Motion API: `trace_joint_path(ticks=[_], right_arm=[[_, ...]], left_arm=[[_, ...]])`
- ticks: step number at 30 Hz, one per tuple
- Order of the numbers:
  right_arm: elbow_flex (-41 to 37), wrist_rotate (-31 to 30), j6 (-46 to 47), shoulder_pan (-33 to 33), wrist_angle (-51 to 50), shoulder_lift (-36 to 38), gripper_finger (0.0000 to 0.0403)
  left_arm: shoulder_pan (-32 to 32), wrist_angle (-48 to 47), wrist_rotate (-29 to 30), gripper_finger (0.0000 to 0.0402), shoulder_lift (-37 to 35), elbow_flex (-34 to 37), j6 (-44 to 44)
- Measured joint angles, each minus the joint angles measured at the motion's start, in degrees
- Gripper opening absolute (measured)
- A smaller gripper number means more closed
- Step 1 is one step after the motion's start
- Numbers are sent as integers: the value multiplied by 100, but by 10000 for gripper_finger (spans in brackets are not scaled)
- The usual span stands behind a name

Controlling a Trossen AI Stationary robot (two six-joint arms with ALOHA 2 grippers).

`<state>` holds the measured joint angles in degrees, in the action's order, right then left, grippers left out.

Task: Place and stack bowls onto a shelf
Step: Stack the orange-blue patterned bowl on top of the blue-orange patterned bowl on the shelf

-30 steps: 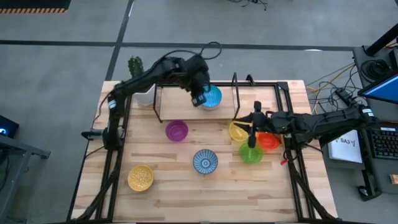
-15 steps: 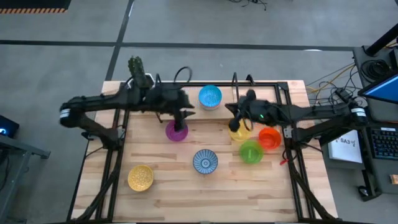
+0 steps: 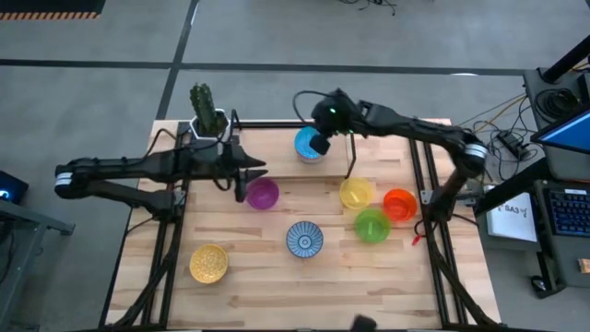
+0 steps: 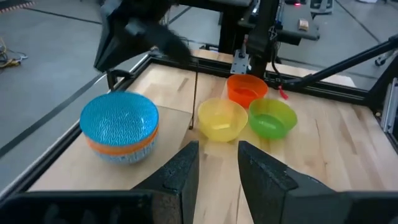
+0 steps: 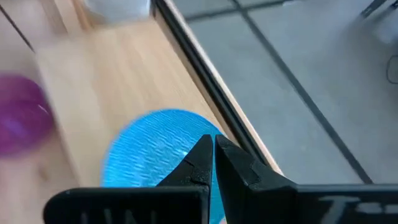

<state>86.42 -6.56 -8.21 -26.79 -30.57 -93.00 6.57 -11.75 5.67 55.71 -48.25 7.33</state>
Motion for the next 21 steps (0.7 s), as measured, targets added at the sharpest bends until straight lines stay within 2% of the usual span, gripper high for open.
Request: trace_joint_path(ticks=[4,6,13,21], right_arm=[[401,750,-160,-362,-199,-594,9],[506,922,-138,-481,-234,-775,9],[590,849,-61,-623,-214,-1097,9],[590,790,5,-679,-190,-1209,9]], left_arm=[[0,33,0,93,-375,345,166],[0,32,0,93,-517,486,213],[0,118,0,93,-823,779,223],[0,187,-1,93,-842,829,221]])
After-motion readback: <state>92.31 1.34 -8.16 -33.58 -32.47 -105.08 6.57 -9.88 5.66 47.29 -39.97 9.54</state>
